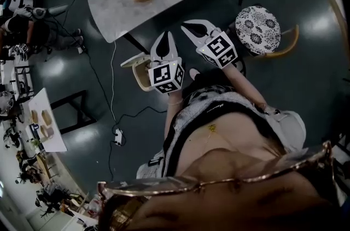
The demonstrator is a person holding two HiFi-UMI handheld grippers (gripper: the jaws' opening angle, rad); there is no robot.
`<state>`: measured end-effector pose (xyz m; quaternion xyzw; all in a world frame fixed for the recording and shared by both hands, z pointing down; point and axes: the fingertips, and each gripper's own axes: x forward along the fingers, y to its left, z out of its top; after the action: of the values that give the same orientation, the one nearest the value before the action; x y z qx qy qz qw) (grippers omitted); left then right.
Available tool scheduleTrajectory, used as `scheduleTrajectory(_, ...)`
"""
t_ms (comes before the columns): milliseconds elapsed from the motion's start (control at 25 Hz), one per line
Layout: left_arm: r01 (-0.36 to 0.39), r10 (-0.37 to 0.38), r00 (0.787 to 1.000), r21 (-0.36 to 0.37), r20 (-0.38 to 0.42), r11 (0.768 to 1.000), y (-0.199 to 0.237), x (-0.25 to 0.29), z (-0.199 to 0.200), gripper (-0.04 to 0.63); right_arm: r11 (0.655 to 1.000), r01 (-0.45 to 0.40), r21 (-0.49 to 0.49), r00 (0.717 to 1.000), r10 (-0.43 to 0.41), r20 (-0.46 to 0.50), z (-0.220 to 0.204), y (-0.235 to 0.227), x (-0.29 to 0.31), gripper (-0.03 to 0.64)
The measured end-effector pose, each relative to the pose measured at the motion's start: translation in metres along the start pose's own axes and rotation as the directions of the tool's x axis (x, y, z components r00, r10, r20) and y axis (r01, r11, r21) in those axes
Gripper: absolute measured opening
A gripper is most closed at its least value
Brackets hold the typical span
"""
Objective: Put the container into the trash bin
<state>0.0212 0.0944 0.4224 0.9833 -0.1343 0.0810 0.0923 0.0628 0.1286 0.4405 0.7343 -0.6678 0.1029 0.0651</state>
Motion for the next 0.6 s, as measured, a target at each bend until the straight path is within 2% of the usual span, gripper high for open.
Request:
scheduleTrajectory(360, -0.027, 0.027, 1.0, 0.007, -0.002, 1.0, 0.027, 0.001, 0.001, 0.0, 1.0, -0.027, -0.007, 0.999, 0.027, -0.021, 0.003, 0.006, 0.027, 0.026)
scheduleTrajectory(600, -0.063, 0.063, 0.998, -0.008, -0.001, 0.998, 0.047, 0.024, 0.001, 0.0, 0.997, -0.073, -0.01, 0.997, 0.073, -0.023, 0.005, -0.008, 0.06, 0.026)
